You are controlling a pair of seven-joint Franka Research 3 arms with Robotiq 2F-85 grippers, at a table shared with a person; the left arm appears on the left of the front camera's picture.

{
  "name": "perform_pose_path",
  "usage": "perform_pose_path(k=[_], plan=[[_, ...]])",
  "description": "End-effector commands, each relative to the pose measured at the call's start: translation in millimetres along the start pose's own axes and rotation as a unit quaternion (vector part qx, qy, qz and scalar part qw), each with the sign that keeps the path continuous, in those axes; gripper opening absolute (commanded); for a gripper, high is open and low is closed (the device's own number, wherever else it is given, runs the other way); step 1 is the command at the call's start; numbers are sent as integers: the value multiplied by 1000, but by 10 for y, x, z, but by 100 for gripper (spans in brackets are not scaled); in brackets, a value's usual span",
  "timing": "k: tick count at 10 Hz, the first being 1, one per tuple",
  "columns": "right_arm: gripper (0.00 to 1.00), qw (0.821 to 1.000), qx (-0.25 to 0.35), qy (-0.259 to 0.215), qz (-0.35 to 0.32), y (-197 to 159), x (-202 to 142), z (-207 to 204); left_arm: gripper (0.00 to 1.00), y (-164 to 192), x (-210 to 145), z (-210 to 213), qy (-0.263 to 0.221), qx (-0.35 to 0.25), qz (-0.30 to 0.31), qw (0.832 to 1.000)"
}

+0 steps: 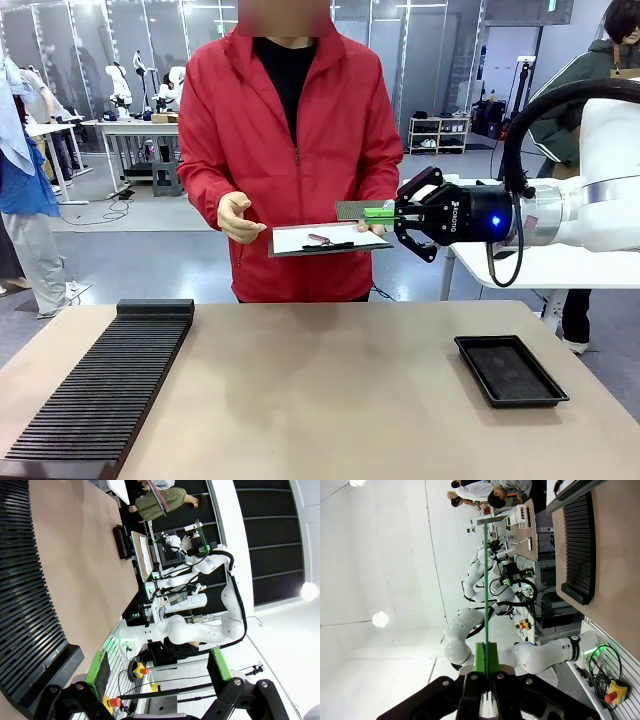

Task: Inspect the PCB.
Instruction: Place the Blank PCB in the ESD tray.

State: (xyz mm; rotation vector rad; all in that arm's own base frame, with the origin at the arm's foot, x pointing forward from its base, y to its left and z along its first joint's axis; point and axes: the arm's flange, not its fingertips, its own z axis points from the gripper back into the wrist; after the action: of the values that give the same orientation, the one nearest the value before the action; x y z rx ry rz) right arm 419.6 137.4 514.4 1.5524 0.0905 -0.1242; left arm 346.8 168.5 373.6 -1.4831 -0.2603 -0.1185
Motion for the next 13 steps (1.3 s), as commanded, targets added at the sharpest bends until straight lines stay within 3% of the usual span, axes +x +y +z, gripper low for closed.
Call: perform_pose_path(k=[1, 4, 7, 10, 13], plan=[[0, 1000, -1, 1, 1, 5, -3, -8, 100, -13, -8, 9, 2, 2, -1, 1000], [3, 1000, 0, 0, 0, 0, 0, 0, 100, -13, -8, 9, 2, 2, -1, 1000], [3, 993, -94, -23, 63, -30, -25, 454, 100, -13, -8, 9, 2, 2, -1, 1000], [3, 977, -190, -57, 74, -161, 125, 1040, 100, -13, -8, 9, 2, 2, -1, 1000], [3, 958, -269, -59, 75, -344, 341, 1463, 100, -13, -8, 9, 2, 2, -1, 1000]])
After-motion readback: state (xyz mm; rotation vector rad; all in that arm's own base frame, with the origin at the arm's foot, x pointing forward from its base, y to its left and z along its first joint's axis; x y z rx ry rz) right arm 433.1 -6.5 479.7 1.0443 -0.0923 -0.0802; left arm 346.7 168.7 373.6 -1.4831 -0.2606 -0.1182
